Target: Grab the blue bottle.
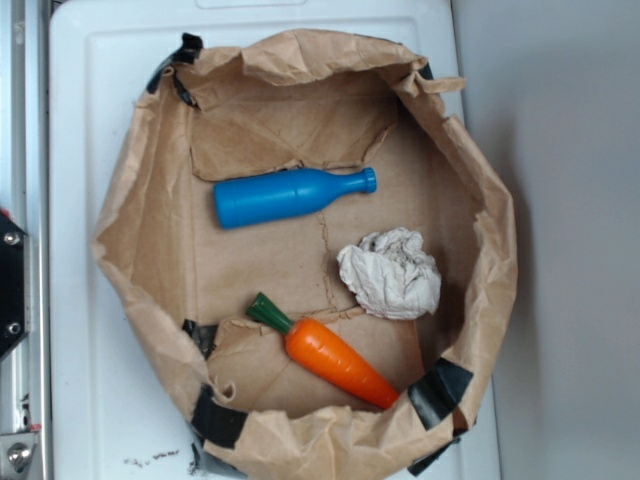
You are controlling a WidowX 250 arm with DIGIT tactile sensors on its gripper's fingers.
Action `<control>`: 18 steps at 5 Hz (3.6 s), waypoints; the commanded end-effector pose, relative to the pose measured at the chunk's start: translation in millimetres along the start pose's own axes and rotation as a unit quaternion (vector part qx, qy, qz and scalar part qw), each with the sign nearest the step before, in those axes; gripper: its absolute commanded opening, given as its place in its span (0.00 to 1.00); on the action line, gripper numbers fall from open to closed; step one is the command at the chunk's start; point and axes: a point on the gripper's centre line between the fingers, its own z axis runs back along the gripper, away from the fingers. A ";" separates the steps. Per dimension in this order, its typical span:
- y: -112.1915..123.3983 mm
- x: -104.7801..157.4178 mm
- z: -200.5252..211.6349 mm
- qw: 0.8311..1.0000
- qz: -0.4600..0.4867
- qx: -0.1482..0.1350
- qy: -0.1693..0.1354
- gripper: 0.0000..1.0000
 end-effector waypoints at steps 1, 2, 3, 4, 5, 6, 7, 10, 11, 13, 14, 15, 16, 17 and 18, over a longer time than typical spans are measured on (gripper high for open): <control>0.0 0.0 0.0 1.000 0.000 0.000 0.000 1.00; 2.4 47.1 -28.0 1.000 0.022 0.009 -0.004 1.00; 10.4 95.9 -48.3 0.999 0.039 0.012 -0.022 1.00; -13.4 50.6 -3.7 1.000 0.003 -0.021 -0.010 1.00; -13.4 50.6 -3.7 1.000 0.003 -0.021 -0.010 1.00; -13.4 50.6 -3.7 1.000 0.003 -0.021 -0.010 1.00; -13.4 50.6 -3.7 1.000 0.003 -0.021 -0.010 1.00; -14.0 56.0 -19.4 1.000 0.016 -0.004 -0.001 1.00; -19.5 54.3 -29.2 0.999 0.029 0.019 -0.001 1.00; -4.4 67.3 -66.2 0.997 0.061 0.040 -0.009 1.00; 6.3 77.2 -73.5 0.996 0.081 0.039 0.001 1.00; 19.4 87.2 -86.8 0.997 0.075 0.025 -0.007 1.00; 25.2 93.8 -94.3 1.000 -0.006 -0.002 -0.027 1.00; 25.9 99.4 -106.4 0.997 -0.060 -0.011 -0.042 1.00; 30.0 104.4 -129.9 0.997 -0.058 0.032 -0.041 1.00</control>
